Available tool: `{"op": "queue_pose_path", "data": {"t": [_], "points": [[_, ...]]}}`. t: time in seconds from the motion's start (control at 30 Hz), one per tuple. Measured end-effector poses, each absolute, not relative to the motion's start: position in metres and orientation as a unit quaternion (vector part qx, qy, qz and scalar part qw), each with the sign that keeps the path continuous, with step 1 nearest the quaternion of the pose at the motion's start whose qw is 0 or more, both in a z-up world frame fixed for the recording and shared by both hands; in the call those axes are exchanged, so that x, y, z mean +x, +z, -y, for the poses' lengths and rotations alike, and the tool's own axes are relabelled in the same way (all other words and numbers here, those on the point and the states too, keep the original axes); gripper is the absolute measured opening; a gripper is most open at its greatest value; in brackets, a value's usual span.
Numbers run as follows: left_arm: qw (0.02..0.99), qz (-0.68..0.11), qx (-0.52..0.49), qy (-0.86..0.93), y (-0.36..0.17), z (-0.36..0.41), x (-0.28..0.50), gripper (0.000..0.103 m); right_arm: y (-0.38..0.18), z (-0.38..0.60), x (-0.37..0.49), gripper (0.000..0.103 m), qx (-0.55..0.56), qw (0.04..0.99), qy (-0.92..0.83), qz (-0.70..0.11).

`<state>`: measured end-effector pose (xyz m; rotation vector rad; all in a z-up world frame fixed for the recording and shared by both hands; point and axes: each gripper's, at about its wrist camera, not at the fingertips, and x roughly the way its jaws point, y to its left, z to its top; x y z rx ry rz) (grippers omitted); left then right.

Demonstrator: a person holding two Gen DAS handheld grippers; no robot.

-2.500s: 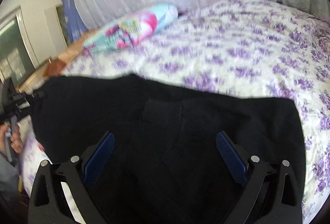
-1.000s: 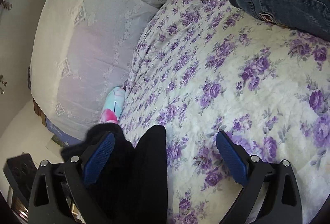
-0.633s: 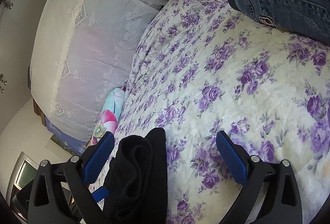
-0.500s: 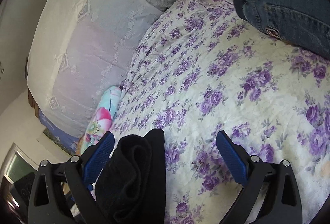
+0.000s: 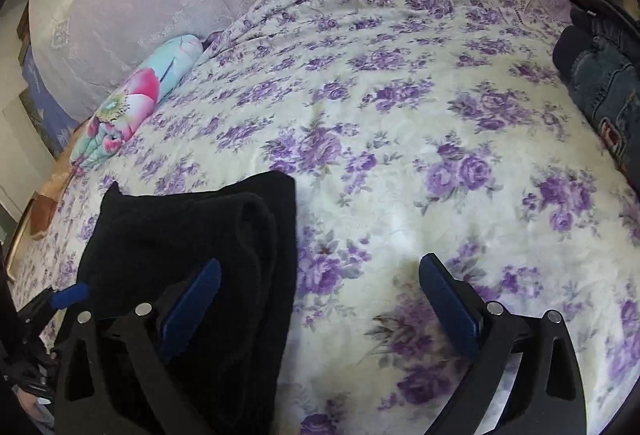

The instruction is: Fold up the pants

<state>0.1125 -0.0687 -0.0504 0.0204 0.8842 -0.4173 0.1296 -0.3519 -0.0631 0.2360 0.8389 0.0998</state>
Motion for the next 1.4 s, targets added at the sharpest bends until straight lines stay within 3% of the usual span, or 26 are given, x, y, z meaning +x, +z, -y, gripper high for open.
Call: {"op": "queue_pose_path", "data": {"t": [0.17,0.3,0.47,0.6,0.67,0.77,0.87,1.03,1.17,1.27,1.4], "points": [[0.889,-0.402,-0.071,-0.207,-0.032,0.019,0.110,0.098,-0.023,0.353,0.109,0.099,0.143,0.924,0.052,-0.350],[0.899,-0.400,-0.074,-0.163,-0.032,-0.009,0.112,0.098,0.006,0.304,0.112,0.099,0.067,0.937,0.096,-0.330],[0.875,-0.460,-0.082,-0.122,-0.071,-0.024,0.128,0.099,-0.039,0.267,0.114,0.099,-0.082,0.908,0.080,-0.402],[0.878,-0.456,-0.075,-0.124,-0.066,-0.024,0.127,0.099,-0.044,0.304,0.096,0.099,0.020,0.909,0.098,-0.405],[0.878,-0.451,-0.086,-0.133,-0.061,-0.027,0.123,0.098,-0.023,0.307,0.078,0.099,0.033,0.927,0.099,-0.360],[0.879,-0.440,-0.102,-0.153,-0.059,-0.031,0.117,0.098,-0.010,0.294,0.055,0.099,-0.021,0.929,0.134,-0.345],[0.875,-0.455,-0.080,-0.144,-0.067,-0.022,0.119,0.099,-0.043,0.288,0.053,0.099,-0.071,0.902,0.117,-0.409],[0.865,-0.465,-0.098,-0.157,-0.066,-0.028,0.118,0.098,-0.048,0.329,0.054,0.099,0.106,0.886,0.151,-0.425],[0.824,-0.477,-0.210,-0.225,-0.058,-0.052,0.130,0.098,-0.047,0.359,0.063,0.099,0.260,0.840,0.218,-0.424],[0.796,-0.486,-0.263,-0.249,-0.061,-0.061,0.138,0.098,-0.063,0.373,0.080,0.099,0.324,0.803,0.218,-0.450],[0.792,-0.490,-0.253,-0.263,-0.067,-0.054,0.136,0.098,-0.066,0.379,0.093,0.099,0.366,0.786,0.237,-0.438]]}}
